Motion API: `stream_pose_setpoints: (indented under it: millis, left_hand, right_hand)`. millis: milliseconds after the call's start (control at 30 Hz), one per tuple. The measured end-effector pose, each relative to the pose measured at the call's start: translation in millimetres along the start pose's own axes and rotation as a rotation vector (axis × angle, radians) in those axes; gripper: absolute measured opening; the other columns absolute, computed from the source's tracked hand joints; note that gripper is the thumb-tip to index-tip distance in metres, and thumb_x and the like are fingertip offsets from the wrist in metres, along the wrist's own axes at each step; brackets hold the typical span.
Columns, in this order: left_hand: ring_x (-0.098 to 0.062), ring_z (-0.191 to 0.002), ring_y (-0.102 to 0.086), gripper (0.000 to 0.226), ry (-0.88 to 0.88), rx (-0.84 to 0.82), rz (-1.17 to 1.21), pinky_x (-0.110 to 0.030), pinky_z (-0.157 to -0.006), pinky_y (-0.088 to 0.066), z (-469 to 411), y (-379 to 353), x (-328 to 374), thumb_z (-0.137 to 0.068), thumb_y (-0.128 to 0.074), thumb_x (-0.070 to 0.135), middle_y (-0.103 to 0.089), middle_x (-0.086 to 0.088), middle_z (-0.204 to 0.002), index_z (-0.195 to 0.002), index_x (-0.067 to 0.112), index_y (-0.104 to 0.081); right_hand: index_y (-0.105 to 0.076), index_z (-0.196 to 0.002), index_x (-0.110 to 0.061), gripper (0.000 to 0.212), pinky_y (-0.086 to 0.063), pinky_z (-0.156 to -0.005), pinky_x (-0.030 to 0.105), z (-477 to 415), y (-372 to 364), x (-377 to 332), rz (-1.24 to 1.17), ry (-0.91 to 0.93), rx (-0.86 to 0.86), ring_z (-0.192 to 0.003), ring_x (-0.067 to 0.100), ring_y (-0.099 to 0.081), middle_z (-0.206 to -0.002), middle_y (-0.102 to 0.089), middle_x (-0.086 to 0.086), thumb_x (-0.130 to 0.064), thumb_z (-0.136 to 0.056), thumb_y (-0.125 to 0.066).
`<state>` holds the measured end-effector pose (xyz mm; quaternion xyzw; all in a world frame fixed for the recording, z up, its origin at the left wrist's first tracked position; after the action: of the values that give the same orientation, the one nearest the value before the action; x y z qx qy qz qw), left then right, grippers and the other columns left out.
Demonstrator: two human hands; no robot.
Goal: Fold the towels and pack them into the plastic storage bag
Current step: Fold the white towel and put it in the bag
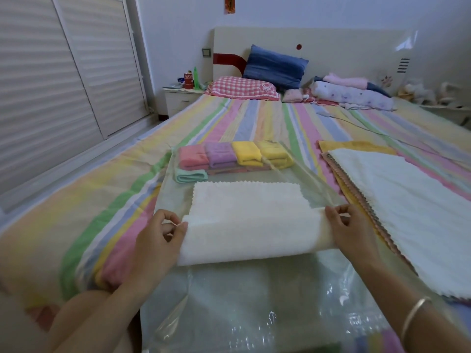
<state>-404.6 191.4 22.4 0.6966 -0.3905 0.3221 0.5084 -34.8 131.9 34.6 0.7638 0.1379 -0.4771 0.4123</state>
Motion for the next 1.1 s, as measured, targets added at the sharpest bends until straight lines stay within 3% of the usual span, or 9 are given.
stream_pose_setpoints:
  millis: [233, 400, 500, 600, 700, 767, 833, 967, 1100]
  left_hand:
    - [-0.016, -0.072, -0.061, 0.021, 0.215, -0.327, -0.401, -0.029, -0.062, -0.044, 15.1, -0.7, -20.4, -0.083, -0.061, 0.029, -0.066, 0.007, -0.072, -0.103, 0.028, -0.054]
    - [-0.009, -0.081, -0.059, 0.055, 0.186, -0.613, -0.744, -0.029, -0.065, -0.047, 31.0, -1.7, -24.5, -0.069, -0.052, 0.043, -0.062, 0.011, -0.080, -0.121, 0.031, -0.040]
    - [-0.012, -0.085, -0.057, 0.050, 0.036, -0.512, -0.884, -0.032, -0.065, -0.047, 27.7, -3.1, 0.5, -0.077, -0.050, 0.033, -0.058, 0.009, -0.096, -0.124, 0.025, -0.036]
    - [-0.017, -0.123, -0.044, 0.051, -0.189, -0.320, -0.719, -0.032, -0.090, -0.043, 12.5, -29.3, 36.1, -0.088, -0.047, 0.017, -0.043, 0.004, -0.137, -0.137, 0.023, -0.036]
    - [-0.015, -0.143, -0.025, 0.050, -0.448, -0.304, -0.547, -0.032, -0.117, -0.022, -5.9, -84.5, 49.4, -0.094, -0.038, 0.024, -0.026, 0.002, -0.157, -0.144, 0.021, -0.038]
    - [-0.015, -0.149, -0.009, 0.061, -0.551, -0.418, -0.635, -0.035, -0.121, -0.006, -9.2, -124.3, 39.8, -0.094, -0.016, 0.038, -0.011, 0.000, -0.162, -0.152, 0.020, -0.025]
    - [-0.015, -0.149, 0.007, 0.071, -0.574, -0.551, -0.803, -0.037, -0.120, 0.007, -4.2, -150.4, 21.2, -0.090, 0.005, 0.051, 0.005, -0.001, -0.162, -0.155, 0.023, -0.005]
    - [-0.011, -0.148, 0.010, 0.078, -0.514, -0.691, -0.857, -0.035, -0.121, 0.005, -4.1, -164.5, -0.6, -0.084, 0.018, 0.060, 0.009, 0.006, -0.162, -0.154, 0.029, 0.003]
    - [-0.018, -0.124, -0.049, 0.039, -0.479, -0.487, -0.571, -0.032, -0.102, -0.039, -57.4, -152.9, 22.9, -0.096, -0.036, 0.038, -0.056, 0.006, -0.134, -0.127, 0.027, -0.058]
  right_hand:
    - [-0.049, -0.106, -0.031, 0.021, -0.054, -0.077, 0.039, 23.6, -0.4, 29.0, 0.459, -0.117, -0.334, -0.081, 0.016, -0.061, -0.094, -0.062, -0.002, -0.035, -0.089, -0.062]
    - [-0.045, -0.117, -0.029, 0.031, -0.057, -0.069, 0.033, 49.2, 5.7, 47.3, 0.557, -0.210, -0.529, -0.073, 0.014, -0.065, -0.096, -0.061, -0.003, -0.037, -0.090, -0.059]
    - [-0.038, -0.129, -0.028, 0.047, -0.055, -0.073, 0.032, 46.6, 7.4, 44.4, 0.641, -0.182, -0.515, -0.081, 0.014, -0.064, -0.105, -0.060, -0.003, -0.040, -0.088, -0.058]
    - [-0.034, -0.138, -0.029, 0.054, -0.048, -0.091, 0.036, 32.6, -1.9, 21.1, 0.667, 0.037, -0.288, -0.113, 0.018, -0.052, -0.131, -0.050, -0.003, -0.040, -0.089, -0.055]
    - [-0.010, -0.151, -0.036, 0.063, -0.020, -0.115, 0.041, 22.0, -39.7, 3.8, 0.741, 0.256, -0.279, -0.146, 0.026, -0.012, -0.160, -0.008, 0.004, -0.057, -0.093, -0.022]
    - [0.007, -0.150, -0.040, 0.082, 0.002, -0.120, 0.041, 22.7, -70.6, 10.7, 0.817, 0.374, -0.414, -0.147, 0.022, 0.016, -0.159, 0.019, 0.000, -0.074, -0.076, 0.013]
    - [0.009, -0.150, -0.041, 0.102, 0.010, -0.118, 0.042, 22.8, -87.8, 27.1, 0.844, 0.353, -0.528, -0.145, 0.018, 0.023, -0.158, 0.023, -0.003, -0.079, -0.058, 0.032]
    - [-0.021, -0.148, -0.041, 0.065, -0.004, -0.120, 0.038, 4.8, -93.2, 30.6, 0.716, 0.242, -0.547, -0.148, 0.019, 0.001, -0.161, -0.003, -0.004, -0.068, -0.090, -0.012]
    - [-0.047, -0.136, -0.021, 0.046, -0.036, -0.104, 0.037, -45.2, -85.0, 21.3, 0.436, 0.125, -0.190, -0.130, 0.025, -0.040, -0.142, -0.042, 0.005, -0.039, -0.094, -0.051]
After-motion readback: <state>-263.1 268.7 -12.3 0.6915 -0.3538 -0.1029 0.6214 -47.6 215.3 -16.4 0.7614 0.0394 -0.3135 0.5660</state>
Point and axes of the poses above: each hand's wrist, its own z-axis away from the middle knuckle, its own y-axis out of the back of the hand, x = y × z, the point moved 5 cm from there along -z, towards the middle knuckle
